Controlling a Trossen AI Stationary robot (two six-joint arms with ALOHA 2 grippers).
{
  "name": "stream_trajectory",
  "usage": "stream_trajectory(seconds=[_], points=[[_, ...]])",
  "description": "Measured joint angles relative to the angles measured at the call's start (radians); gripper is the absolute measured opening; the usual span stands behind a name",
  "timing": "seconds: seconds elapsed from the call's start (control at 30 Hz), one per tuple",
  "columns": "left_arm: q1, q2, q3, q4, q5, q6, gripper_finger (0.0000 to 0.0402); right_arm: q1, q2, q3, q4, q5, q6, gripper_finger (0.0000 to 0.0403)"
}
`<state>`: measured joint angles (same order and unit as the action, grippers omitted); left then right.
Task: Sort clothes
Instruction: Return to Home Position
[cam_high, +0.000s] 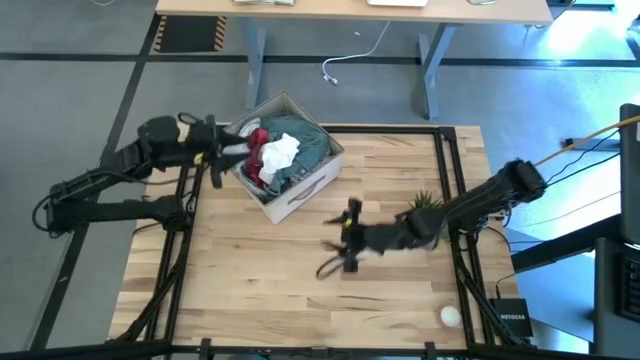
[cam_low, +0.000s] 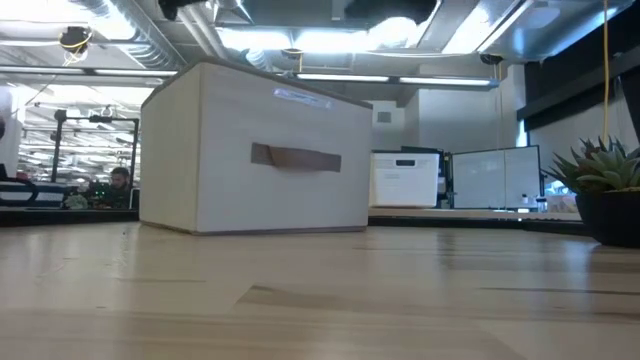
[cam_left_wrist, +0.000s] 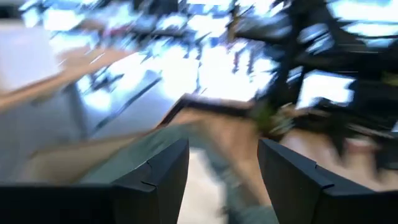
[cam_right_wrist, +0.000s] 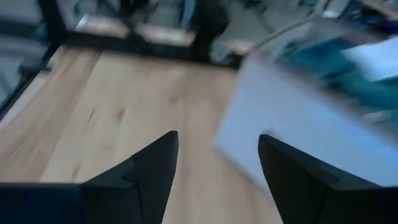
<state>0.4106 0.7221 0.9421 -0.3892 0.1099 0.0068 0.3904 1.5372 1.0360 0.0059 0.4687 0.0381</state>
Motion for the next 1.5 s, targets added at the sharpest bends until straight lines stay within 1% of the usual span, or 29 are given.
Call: stream_trajectory(seconds=[0.07,0.17,0.27,0.37,0.43,0.5,0.57,0.7,0.8,0.9,0.97,1.03,1.1,1.23,1.3,1.4,1.5], points=[[-0.040,-0.036,-0.066,0.094,0.022,-0.002,0.0186,-0.036,-0.059,0.000,-0.003,0.001,-0.023,0.0238],[-0.101,-0.092,-0.175,0.235,0.023,-0.004,0.0186,-0.091,-0.156,-0.013,-0.008,0.001,-0.044,0.0238],[-0.137,-0.149,-0.294,0.392,0.014,-0.006,0.0186,-0.140,-0.255,-0.055,-0.008,0.002,-0.046,0.0238],[-0.161,-0.204,-0.397,0.496,0.010,-0.020,0.0186,-0.165,-0.344,-0.118,-0.005,0.018,-0.044,0.0232],[-0.170,-0.242,-0.442,0.501,0.010,-0.032,0.0186,-0.163,-0.399,-0.167,-0.001,0.024,-0.032,0.0218],[-0.178,-0.273,-0.469,0.475,0.019,-0.050,0.0186,-0.162,-0.449,-0.222,0.000,0.027,-0.016,0.0196],[-0.182,-0.293,-0.478,0.428,0.031,-0.057,0.0186,-0.155,-0.493,-0.281,0.004,0.027,0.007,0.0167],[-0.184,-0.329,-0.477,0.351,0.034,-0.057,0.0186,-0.140,-0.577,-0.402,0.066,0.034,0.034,0.0103],[-0.184,-0.357,-0.478,0.345,0.035,-0.054,0.0179,-0.142,-0.644,-0.479,0.104,0.010,0.042,0.0056],[-0.184,-0.382,-0.478,0.324,0.045,-0.064,0.0158,-0.144,-0.697,-0.544,0.167,-0.044,0.033,0.0015],[-0.184,-0.391,-0.476,0.279,0.050,-0.077,0.0141,-0.144,-0.720,-0.586,0.219,-0.088,0.014,0.0008],[-0.184,-0.394,-0.478,0.211,0.051,-0.083,0.0123,-0.144,-0.749,-0.624,0.240,-0.134,0.010,0.0015],[-0.184,-0.396,-0.485,0.194,0.051,-0.086,0.0105,-0.157,-0.779,-0.660,0.281,-0.159,0.006,0.0022],[-0.185,-0.415,-0.572,0.321,0.052,-0.130,0.0070,-0.217,-0.842,-0.758,0.384,-0.239,0.007,0.0011],[-0.189,-0.431,-0.627,0.347,0.051,-0.128,0.0054,-0.251,-0.879,-0.803,0.457,-0.274,0.011,0.0006],[-0.195,-0.465,-0.688,0.385,0.052,-0.126,0.0034,-0.284,-0.942,-0.856,0.488,-0.276,0.027,0.0013],[-0.195,-0.511,-0.705,0.384,0.040,-0.123,0.0016,-0.296,-0.990,-0.888,0.493,-0.240,0.033,0.0020]])
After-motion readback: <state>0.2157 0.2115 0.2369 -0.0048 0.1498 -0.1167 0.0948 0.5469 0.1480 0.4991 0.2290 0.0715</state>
